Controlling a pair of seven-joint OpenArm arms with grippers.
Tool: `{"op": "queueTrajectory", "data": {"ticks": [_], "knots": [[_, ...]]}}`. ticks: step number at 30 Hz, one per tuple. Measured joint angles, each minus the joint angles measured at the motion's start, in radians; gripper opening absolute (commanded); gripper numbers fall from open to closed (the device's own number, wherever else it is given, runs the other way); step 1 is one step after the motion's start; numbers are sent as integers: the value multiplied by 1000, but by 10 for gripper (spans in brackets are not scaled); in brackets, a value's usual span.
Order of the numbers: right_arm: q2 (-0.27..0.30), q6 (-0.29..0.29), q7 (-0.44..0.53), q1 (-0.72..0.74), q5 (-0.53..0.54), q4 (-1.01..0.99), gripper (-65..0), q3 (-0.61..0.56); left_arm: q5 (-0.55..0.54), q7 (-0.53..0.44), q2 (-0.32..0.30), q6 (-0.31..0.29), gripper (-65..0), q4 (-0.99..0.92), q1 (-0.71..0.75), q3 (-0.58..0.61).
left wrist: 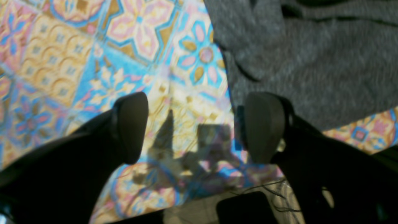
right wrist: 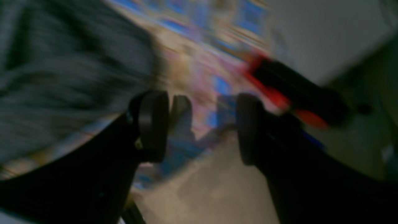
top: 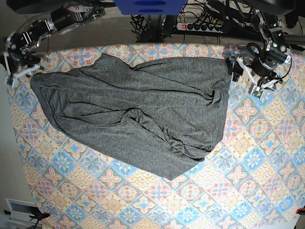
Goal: Layout the t-shirt on the table in an organized manner, then fold the t-shirt properly
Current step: 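Move the right gripper to the shirt corner and regrasp it, then hold both shirt edges and pull them apart to stretch the shirt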
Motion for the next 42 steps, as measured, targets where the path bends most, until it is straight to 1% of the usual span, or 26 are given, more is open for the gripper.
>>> {"op": "queueTrajectory", "data": {"ticks": [2, 4, 6, 9, 11, 15, 17, 20, 21, 22, 24, 25, 27, 29, 30, 33, 35, 38, 42], "knots": [[1, 3, 13, 5, 14, 0, -321, -5, -4, 10, 2, -4, -175, -4, -5, 2], [5, 3, 7, -1, 12, 0, -321, -4, -3, 14, -10, 0, -175, -5, -5, 2], [6, -2, -34, -4, 1, 0, -321, 4, 1, 11, -29, 0, -175, -11, -14, 30], [3, -4, -67, 0, -1, 0, -321, 4, -8, 7, -31, -2, -175, -19, -19, 58], [-1, 3, -89, 21, 6, 0, -321, 2, -3, 8, -32, 0, -175, -19, -19, 56], [6, 2, -79, 46, 6, 0, -321, 2, -3, 7, -37, 0, -175, -21, -16, 54], [0, 2, -91, 68, 4, 0, -321, 5, -3, 7, -37, 0, -175, -20, -17, 59], [7, -1, -94, 92, 10, -11, -321, 5, -3, 8, -36, -1, -175, -21, -13, 65], [11, -1, -105, 100, 13, -28, -321, 4, -3, 7, -37, -1, -175, -21, -14, 65], [12, -2, -137, 105, 19, -53, -321, 4, -3, 7, -37, -1, -175, -21, -16, 65], [9, -5, -201, 100, 85, -126, -321, 4, -2, 8, -37, 0, -175, -21, -16, 65], [6, -21, -195, 97, 150, -156, -321, 11, -1, 8, -37, 0, -175, -21, -16, 65], [24, -12, -215, 98, 225, -204, -321, 37, -3, 6, -37, -1, -175, -21, -16, 65], [40, -8, -196, 108, 296, -259, -321, 72, 5, 8, -37, 0, -175, -21, -14, 64], [48, -3, -182, 113, 303, -276, -321, 80, 6, 7, -37, 0, -175, -21, -15, 65], [92, 15, -199, 113, 327, -324, -321, 82, -2, 5, -37, 0, -175, -21, -15, 65], [103, 18, -196, 117, 333, -345, -321, 82, 10, 8, -37, 0, -175, -21, -16, 65], [113, 18, -168, 116, 354, -381, -321, 85, 1, 7, -37, -1, -175, -21, -16, 65], [157, 27, -184, 122, 378, -440, -321, 85, 4, 7, -36, -1, -175, -21, -16, 65]]}}
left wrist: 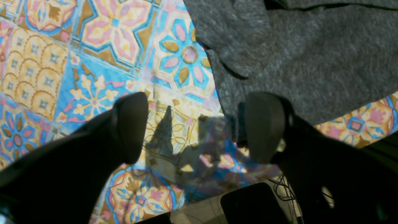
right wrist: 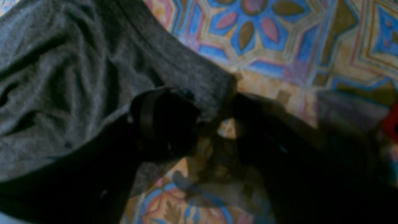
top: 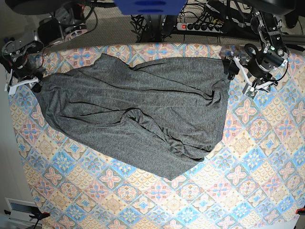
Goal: Layout the t-shirt on the table in an organized manner, then fold the t-shirt properly
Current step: 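Hold both shirt edges and pull them apart to stretch the shirt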
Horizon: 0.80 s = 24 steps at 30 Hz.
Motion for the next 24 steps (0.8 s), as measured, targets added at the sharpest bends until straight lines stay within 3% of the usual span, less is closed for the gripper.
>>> {"op": "queueTrajectory", "data": {"ticks": [7, 12, 20, 24], "knots": [[34, 7, -22, 5, 29, -50, -321, -2, 0, -8, 0, 0, -177, -30, -3, 2], [34, 7, -20, 2, 29, -50, -321, -4, 8, -6, 0, 0, -179, -168, -35, 98], [34, 7, -18, 2, 29, -50, -321, -4, 0, -108, -3, 1, -182, -243, -34, 179], [34, 7, -18, 2, 29, -49, -322, -4, -9, -128, -4, 1, -237, -290, -65, 197]]}}
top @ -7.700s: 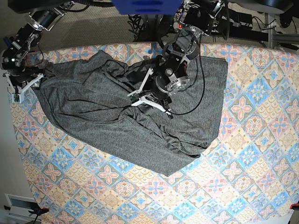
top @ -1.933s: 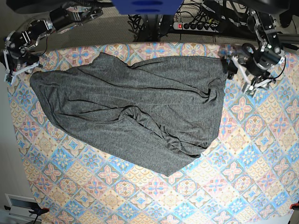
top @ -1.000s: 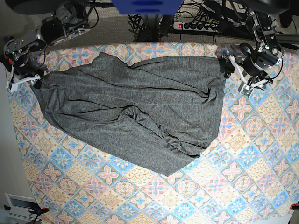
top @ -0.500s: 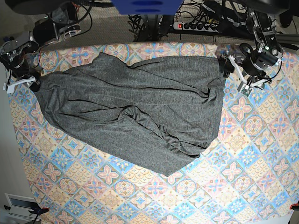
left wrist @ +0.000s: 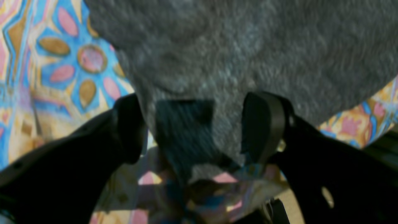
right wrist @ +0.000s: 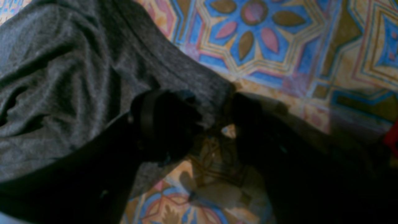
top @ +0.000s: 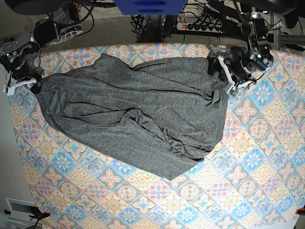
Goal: Layout the t-shirt on the table in an organized manner, then fold the t-shirt properly
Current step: 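Hold both shirt edges and pull them apart to stretch the shirt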
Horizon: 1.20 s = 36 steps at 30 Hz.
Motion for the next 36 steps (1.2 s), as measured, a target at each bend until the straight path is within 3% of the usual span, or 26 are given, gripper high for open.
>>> {"op": "queueTrajectory", "data": {"ticks": [3, 10, 12, 21, 26, 30, 36], "knots": [[0, -1, 2, 0, -3, 0, -363, 0, -10, -29, -3, 3, -320, -46, -18, 2], [15, -42, 19, -6, -61, 0, -615, -60, -28, -60, -11, 12, -578, -97, -38, -2], [17, -42, 23, -8, -61, 0, -650, -60, -29, -56, -13, 14, -622, -97, -38, -2], [10, -31, 37, -50, -20, 20, -650, -64, -47, -70, -33, 10, -617, -30, 55, -1], [-27, -31, -61, -64, -92, 168, -650, -64, -40, -56, -55, 3, -617, -5, 76, -2], [-33, -32, -157, -79, -108, 234, -650, 0, -40, -53, -58, 3, -617, -5, 78, -2], [-29, -33, -202, -86, -126, 257, -650, 18, -48, -34, -52, -5, -617, -6, 79, -43]]}}
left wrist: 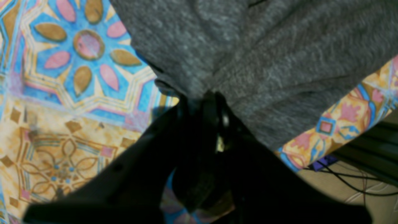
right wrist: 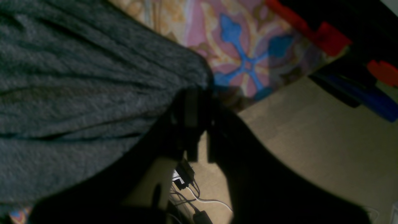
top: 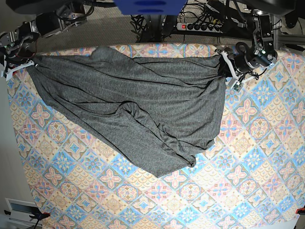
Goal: Layout the t-shirt on the table in an organized manner, then fold the t-shirt properly
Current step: 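Hold both shirt edges and pull them apart to stretch the shirt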
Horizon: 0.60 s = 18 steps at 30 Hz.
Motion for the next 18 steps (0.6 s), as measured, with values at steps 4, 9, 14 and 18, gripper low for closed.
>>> {"op": "queueTrajectory", "data": {"ticks": [4, 9, 14, 18], "knots": [[0, -3, 0, 1, 1, -1, -650, 0, -6, 15, 2, -7, -617, -3, 14, -71], [0, -3, -1, 3, 0, -2, -650, 0, -5, 27, -39, -10, -615, -6, 16, -71], [0, -2, -4, 3, 0, -2, -637, -4, 9, 27, -36, -10, -614, -6, 14, -71], [4, -6, -5, -2, -17, -2, -517, -56, 8, 27, -36, -10, -614, -6, 14, -71]]}}
